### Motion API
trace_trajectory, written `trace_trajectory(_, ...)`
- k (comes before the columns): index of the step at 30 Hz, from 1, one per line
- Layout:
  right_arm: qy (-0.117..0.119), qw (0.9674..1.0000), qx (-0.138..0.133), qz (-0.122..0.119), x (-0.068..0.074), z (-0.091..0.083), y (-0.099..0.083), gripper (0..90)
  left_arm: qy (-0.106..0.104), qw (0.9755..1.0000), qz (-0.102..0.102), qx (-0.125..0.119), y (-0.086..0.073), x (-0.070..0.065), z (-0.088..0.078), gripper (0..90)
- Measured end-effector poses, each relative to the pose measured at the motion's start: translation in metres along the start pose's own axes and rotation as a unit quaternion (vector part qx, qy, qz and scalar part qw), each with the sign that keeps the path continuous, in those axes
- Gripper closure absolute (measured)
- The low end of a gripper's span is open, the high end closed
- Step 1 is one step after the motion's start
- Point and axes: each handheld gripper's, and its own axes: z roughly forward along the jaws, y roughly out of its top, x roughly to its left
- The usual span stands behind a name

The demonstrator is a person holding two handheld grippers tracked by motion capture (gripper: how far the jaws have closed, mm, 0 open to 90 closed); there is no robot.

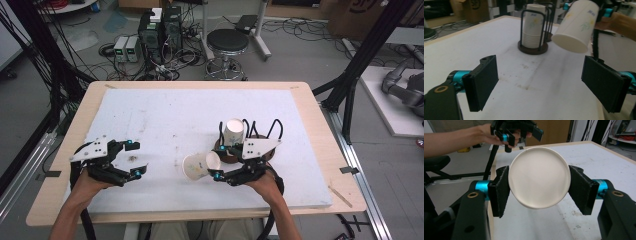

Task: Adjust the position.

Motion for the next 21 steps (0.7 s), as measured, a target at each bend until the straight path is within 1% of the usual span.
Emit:
trace_trajectory(1,0.003,1.0000,0.000,0.000,0.000,0.000,0.000,38.1,-0.007,1.0000,0.003,0.001,0.002,0.000,0.001,13.9)
trace_trajectory(3,0.006,1.0000,0.000,-0.002,0.000,0.000,0.000,38.0,-0.028,0.9995,0.010,0.009,0.008,-0.001,0.005,13.9)
trace_trajectory(6,0.009,1.0000,-0.002,-0.003,0.001,0.001,0.001,38.0,-0.054,0.9983,0.018,0.013,0.012,-0.005,0.015,13.9)
trace_trajectory(9,0.012,0.9999,-0.001,-0.002,0.001,0.001,0.002,38.0,-0.079,0.9967,0.019,0.002,0.014,-0.008,0.028,13.0)
trace_trajectory(11,0.014,0.9999,-0.002,-0.004,0.002,0.002,0.002,38.0,-0.086,0.9961,0.023,-0.002,0.016,-0.011,0.038,12.3)
trace_trajectory(13,0.017,0.9998,-0.004,-0.005,0.002,0.002,0.002,38.0,-0.102,0.9945,0.023,-0.010,0.019,-0.014,0.049,10.9)
trace_trajectory(15,0.019,0.9998,-0.003,-0.005,0.003,0.002,0.002,38.0,-0.117,0.9927,0.026,-0.012,0.022,-0.018,0.061,10.0)
trace_trajectory(21,0.024,0.9997,-0.004,-0.008,0.004,0.004,0.003,38.0,-0.144,0.9886,0.039,-0.018,0.031,-0.028,0.094,8.4)
